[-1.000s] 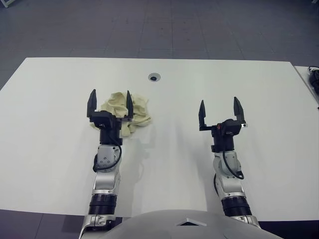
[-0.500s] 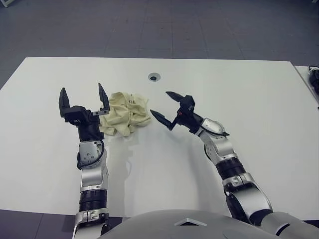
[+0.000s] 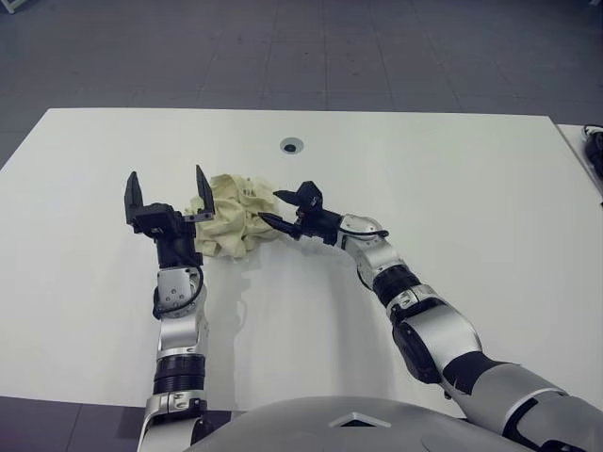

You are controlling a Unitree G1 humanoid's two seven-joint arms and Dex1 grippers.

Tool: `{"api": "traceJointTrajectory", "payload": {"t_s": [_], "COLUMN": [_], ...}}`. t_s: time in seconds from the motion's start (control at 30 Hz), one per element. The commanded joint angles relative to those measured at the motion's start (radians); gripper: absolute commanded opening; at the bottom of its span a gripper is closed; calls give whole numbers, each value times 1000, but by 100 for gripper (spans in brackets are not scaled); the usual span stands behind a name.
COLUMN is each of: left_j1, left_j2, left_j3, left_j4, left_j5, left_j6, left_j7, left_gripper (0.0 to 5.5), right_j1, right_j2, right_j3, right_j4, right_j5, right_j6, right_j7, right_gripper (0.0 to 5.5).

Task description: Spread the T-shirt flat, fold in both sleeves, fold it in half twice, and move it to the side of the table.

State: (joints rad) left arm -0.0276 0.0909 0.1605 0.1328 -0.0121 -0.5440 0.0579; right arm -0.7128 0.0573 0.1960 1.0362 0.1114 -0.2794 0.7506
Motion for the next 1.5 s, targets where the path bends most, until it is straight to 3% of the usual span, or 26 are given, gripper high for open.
{"api": "traceJointTrajectory", "payload": {"t_s": [0.03, 0.5, 0.87, 1.1, 1.3, 1.5], "left_j1": [3, 11, 3, 11, 55, 96], "left_j2": [-5, -5, 4, 73, 274, 448], "left_j3": [-3, 4, 3, 46, 20, -41], "left_j4": [0, -5, -11, -203, -416, -365], "left_j5": [11, 18, 40, -19, -188, -196], "left_j6": [-5, -14, -32, 69, 316, 388], "left_j7": [2, 12, 15, -36, -301, -572], "left_gripper": [540, 540, 540, 540, 540, 540], "right_j1": [-51, -84, -68, 100, 323, 373], "right_j2": [22, 44, -26, -161, -256, -275], "right_j3": [-15, -35, -72, -54, 23, 52], "right_j4": [60, 132, 33, -339, -727, -860], "right_j5": [-37, -111, -105, -91, -95, -101], "right_j6": [-27, -54, -113, -87, 36, 108], "right_j7": [-31, -75, -55, 33, 82, 45], "right_gripper": [235, 6, 2, 2, 2, 2]}}
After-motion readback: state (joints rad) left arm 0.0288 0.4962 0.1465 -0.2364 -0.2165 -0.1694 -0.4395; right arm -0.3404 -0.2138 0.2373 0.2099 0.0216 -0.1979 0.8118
